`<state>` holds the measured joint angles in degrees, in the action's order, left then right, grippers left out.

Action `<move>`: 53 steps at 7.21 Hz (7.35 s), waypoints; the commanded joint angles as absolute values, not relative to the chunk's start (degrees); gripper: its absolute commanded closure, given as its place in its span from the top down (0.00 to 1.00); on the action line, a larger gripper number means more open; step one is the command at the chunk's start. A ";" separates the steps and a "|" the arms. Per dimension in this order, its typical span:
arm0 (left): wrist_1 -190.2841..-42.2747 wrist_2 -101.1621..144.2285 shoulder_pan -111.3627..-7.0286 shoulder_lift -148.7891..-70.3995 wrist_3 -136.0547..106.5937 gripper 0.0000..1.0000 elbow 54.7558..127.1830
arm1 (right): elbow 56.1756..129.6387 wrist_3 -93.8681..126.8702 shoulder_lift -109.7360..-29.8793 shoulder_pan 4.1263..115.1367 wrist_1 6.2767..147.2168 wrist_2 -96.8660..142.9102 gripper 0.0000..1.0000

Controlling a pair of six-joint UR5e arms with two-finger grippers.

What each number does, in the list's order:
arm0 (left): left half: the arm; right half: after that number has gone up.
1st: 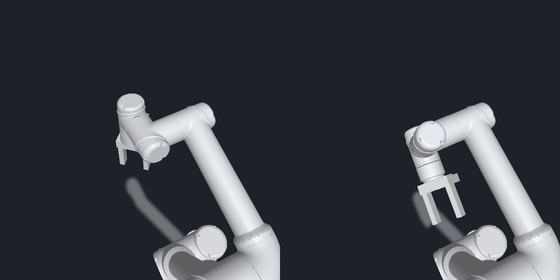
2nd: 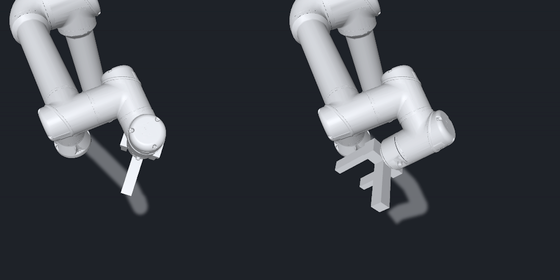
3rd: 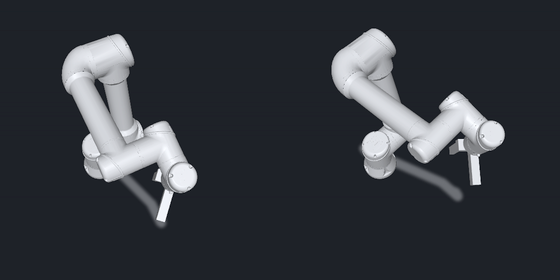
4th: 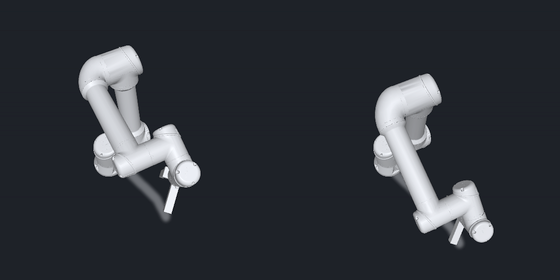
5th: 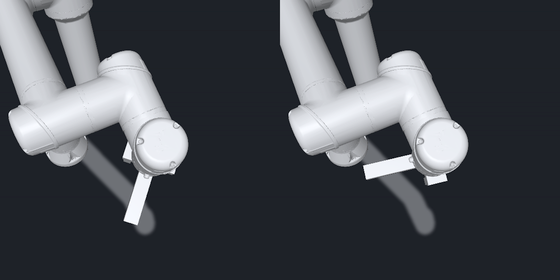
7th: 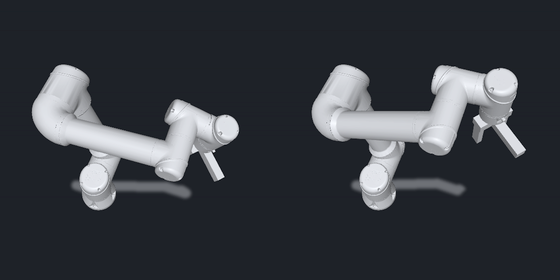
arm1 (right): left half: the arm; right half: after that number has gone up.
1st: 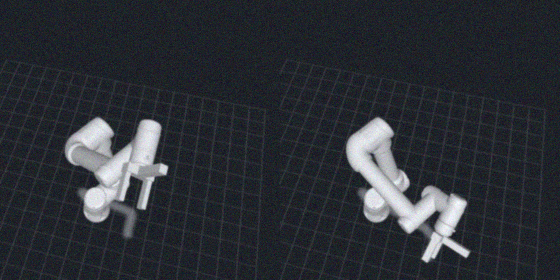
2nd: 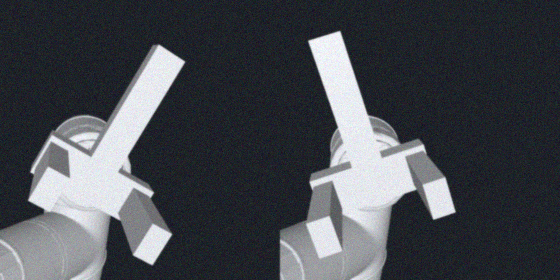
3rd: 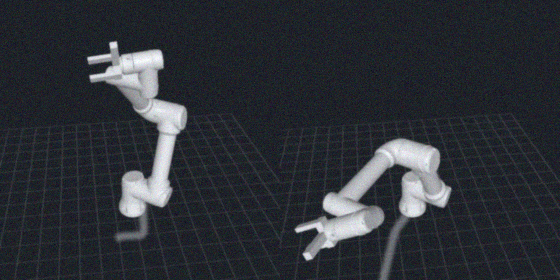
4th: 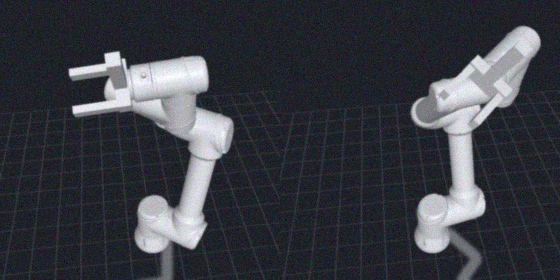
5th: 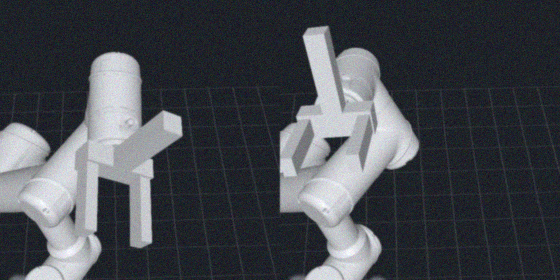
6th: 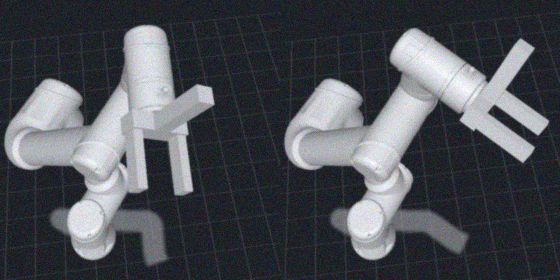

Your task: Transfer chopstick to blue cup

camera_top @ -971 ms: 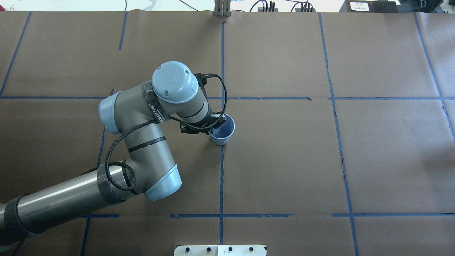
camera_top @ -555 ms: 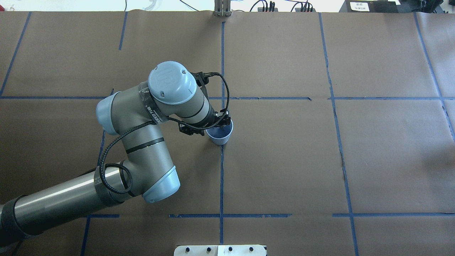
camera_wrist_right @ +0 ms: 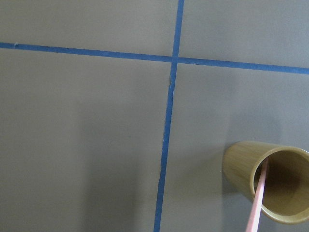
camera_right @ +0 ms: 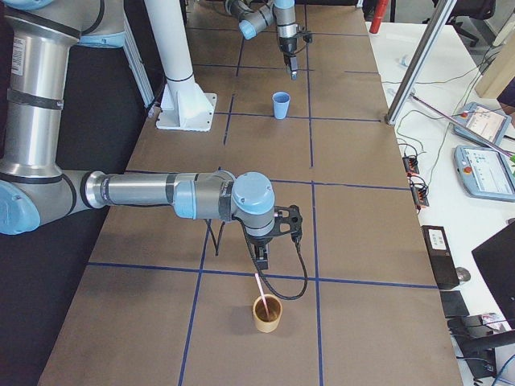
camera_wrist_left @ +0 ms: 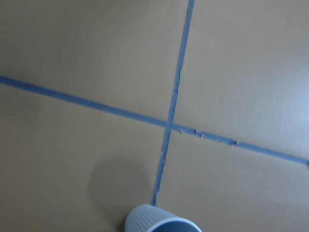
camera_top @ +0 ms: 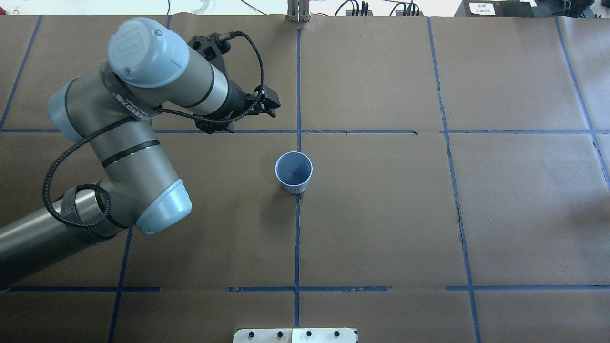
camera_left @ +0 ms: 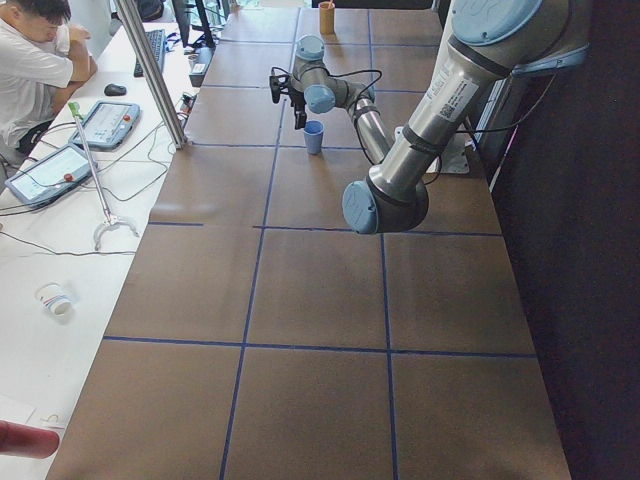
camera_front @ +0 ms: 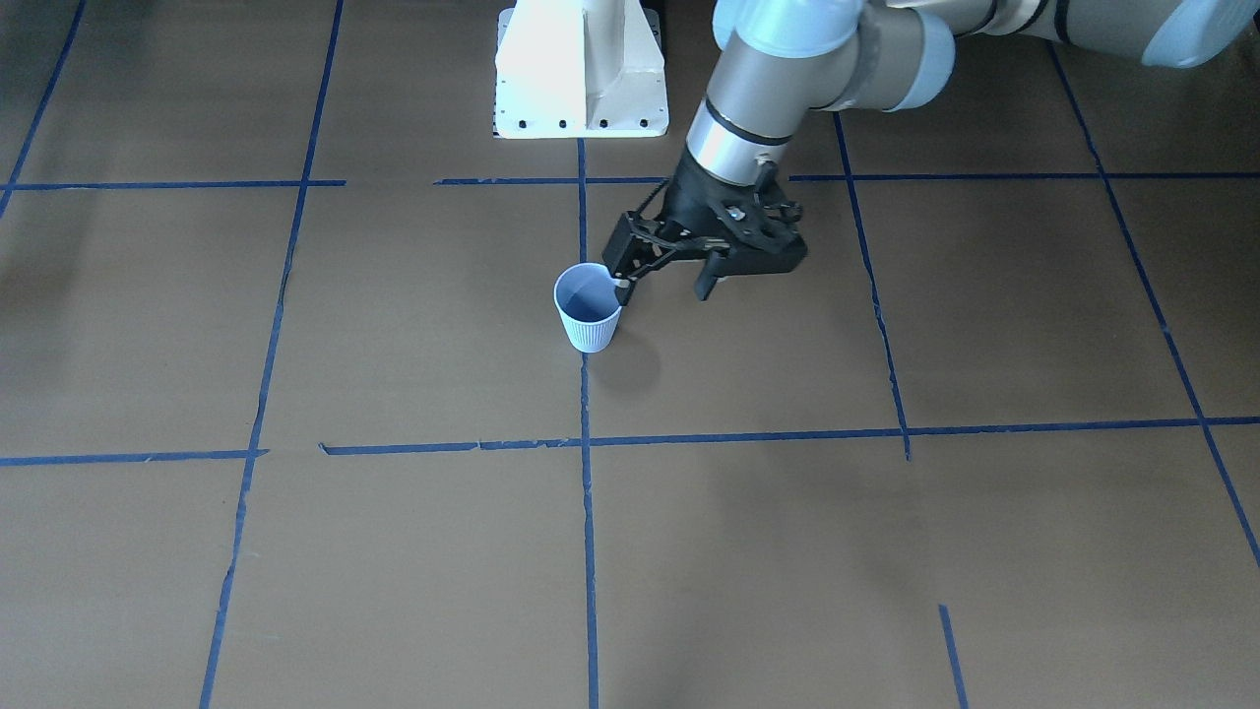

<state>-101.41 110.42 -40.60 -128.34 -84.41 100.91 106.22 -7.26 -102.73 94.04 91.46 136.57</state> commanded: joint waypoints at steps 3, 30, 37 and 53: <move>-101.78 110.30 -43.77 -126.65 -84.20 1.00 101.25 | 105.82 -6.95 -101.69 93.87 90.62 134.65 0.99; -102.66 107.32 -43.95 -123.22 -84.11 1.00 104.05 | 94.93 31.27 -99.23 96.06 89.13 135.26 0.73; -102.57 107.14 -43.95 -123.14 -84.20 1.00 105.99 | 91.76 32.87 -98.17 95.89 88.86 135.44 0.59; -102.66 107.40 -43.77 -120.94 -84.11 1.00 108.11 | 121.73 33.39 -98.31 89.11 91.93 155.43 0.00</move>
<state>-102.62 107.40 -43.73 -120.94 -84.19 108.06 121.32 32.90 -103.51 96.90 91.79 149.38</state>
